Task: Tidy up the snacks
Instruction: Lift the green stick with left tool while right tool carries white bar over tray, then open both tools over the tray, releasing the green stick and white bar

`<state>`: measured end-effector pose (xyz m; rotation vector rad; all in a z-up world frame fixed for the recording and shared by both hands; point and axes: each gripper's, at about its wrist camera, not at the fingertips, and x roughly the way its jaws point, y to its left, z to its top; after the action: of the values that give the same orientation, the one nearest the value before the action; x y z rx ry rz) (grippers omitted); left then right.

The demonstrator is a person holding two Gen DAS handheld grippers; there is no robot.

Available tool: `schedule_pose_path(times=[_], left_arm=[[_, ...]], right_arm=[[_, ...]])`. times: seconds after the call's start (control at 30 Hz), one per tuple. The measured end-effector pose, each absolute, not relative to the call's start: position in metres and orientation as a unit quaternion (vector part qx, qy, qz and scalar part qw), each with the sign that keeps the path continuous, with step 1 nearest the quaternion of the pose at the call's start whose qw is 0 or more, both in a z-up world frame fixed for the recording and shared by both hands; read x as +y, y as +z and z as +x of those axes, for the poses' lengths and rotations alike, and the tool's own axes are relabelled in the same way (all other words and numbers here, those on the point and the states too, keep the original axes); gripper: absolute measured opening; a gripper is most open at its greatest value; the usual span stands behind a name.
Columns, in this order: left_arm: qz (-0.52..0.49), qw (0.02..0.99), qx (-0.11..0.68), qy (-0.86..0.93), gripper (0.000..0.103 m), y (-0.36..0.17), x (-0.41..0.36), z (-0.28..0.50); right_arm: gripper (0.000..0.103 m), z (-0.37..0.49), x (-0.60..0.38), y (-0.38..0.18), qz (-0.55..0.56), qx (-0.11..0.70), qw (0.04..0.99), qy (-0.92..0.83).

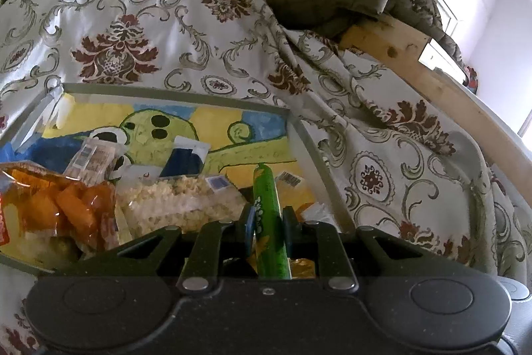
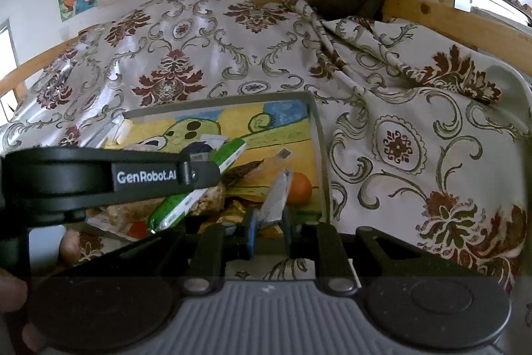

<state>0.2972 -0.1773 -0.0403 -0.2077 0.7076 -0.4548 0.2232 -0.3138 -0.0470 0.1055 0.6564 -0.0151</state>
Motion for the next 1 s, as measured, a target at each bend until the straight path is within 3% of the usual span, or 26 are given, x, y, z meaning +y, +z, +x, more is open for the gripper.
schedule_pose_path(times=[0.2, 0.53, 0.63, 0.9, 1.0], left_arm=[[-0.103, 0.906, 0.345, -0.222, 0.019, -0.039, -0.177, 0.296], [-0.103, 0.910, 0.333, -0.223, 0.022, -0.026, -0.177, 0.291], [-0.103, 0.914, 0.326, -0.219, 0.031, -0.021, -0.173, 0.288], [-0.093, 0.934, 0.288, -0.192, 0.070, -0.006, -0.153, 0.266], [-0.090, 0.942, 0.271, -0.177, 0.078, 0.002, -0.141, 0.254]], right_arm=[[0.021, 0.223, -0.316, -0.047, 0.058, 0.323, 0.945, -0.008], [0.034, 0.219, -0.324, -0.044, 0.075, 0.315, 0.946, -0.015], [0.042, 0.218, -0.326, -0.042, 0.079, 0.310, 0.947, -0.017], [0.064, 0.208, -0.329, -0.031, 0.088, 0.285, 0.954, -0.026], [0.070, 0.200, -0.330, -0.026, 0.093, 0.272, 0.957, -0.031]])
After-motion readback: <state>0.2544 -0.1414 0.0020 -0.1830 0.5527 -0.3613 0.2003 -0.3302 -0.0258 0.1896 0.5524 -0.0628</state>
